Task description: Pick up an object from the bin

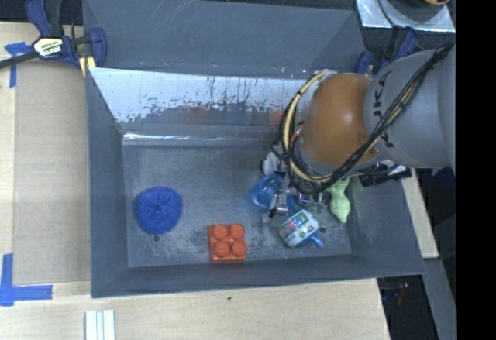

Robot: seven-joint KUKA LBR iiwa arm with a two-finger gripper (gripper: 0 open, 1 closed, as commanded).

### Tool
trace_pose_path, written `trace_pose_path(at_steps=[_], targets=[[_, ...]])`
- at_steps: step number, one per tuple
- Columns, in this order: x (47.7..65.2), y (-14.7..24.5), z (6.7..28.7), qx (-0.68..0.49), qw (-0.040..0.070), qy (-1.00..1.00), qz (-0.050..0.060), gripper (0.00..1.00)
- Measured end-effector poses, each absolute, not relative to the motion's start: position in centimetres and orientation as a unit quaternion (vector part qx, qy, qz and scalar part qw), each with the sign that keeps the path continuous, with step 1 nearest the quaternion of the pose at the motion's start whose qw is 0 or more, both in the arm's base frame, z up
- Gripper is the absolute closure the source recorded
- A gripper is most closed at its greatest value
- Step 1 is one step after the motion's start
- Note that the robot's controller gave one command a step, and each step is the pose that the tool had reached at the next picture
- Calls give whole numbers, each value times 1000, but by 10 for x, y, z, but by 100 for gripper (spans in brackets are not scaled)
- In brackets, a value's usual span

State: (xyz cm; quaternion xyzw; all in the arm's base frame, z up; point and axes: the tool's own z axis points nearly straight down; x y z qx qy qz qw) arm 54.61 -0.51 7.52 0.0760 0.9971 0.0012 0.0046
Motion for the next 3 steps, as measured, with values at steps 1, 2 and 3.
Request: trace_pose_path(at_steps=[1,2,3], targets=[[552,-10,67,74,9,997,2,0],[553,-11,71,77,11,997,3,0],[553,-10,70,75,11,997,2,0]])
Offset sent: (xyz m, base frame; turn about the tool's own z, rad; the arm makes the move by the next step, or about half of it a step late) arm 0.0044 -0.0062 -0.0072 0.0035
